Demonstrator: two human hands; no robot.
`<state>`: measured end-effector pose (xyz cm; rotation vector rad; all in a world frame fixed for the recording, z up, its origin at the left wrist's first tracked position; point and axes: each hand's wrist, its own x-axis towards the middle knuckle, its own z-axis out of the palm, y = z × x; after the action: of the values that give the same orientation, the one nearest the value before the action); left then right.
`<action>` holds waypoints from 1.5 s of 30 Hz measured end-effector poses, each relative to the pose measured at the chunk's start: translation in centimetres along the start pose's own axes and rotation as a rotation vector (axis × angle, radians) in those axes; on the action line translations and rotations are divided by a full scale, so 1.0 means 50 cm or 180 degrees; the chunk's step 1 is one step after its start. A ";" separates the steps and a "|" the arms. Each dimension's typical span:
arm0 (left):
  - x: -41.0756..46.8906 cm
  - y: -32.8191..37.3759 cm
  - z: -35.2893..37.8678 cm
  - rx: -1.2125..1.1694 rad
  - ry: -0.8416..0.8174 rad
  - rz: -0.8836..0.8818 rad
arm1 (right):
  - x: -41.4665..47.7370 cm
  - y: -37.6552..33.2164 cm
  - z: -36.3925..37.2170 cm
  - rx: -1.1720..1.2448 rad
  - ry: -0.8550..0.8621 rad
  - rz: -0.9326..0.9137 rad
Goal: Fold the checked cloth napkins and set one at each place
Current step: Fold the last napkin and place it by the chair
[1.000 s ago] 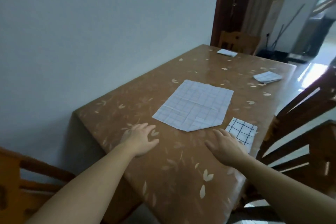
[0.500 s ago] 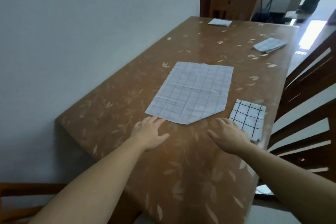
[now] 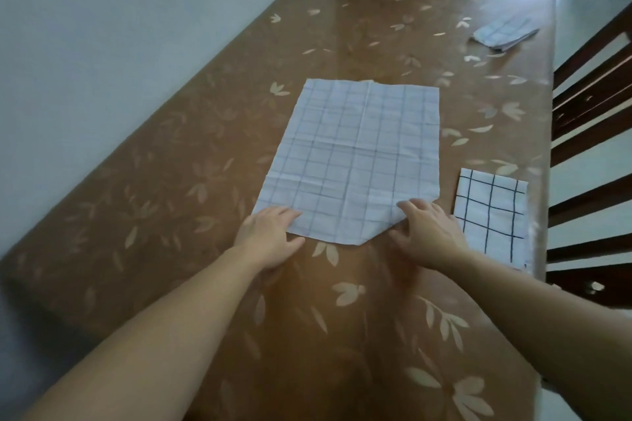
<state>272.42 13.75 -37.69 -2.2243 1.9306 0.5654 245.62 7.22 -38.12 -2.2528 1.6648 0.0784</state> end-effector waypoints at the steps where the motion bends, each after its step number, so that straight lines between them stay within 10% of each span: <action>1: 0.010 0.001 0.005 -0.0039 -0.0044 0.0090 | 0.008 -0.004 0.010 -0.0019 -0.0004 -0.0095; 28: 0.007 0.045 0.020 -0.0889 0.1267 0.0746 | 0.028 -0.082 0.031 0.0428 0.1127 -0.0070; 45: -0.064 0.011 0.028 -0.0079 0.0416 0.0282 | -0.111 0.103 0.006 -0.0287 0.0347 -0.0219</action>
<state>271.28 17.10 -37.71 -2.2521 2.1055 0.4686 239.12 11.06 -38.26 -2.4190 1.6671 0.0144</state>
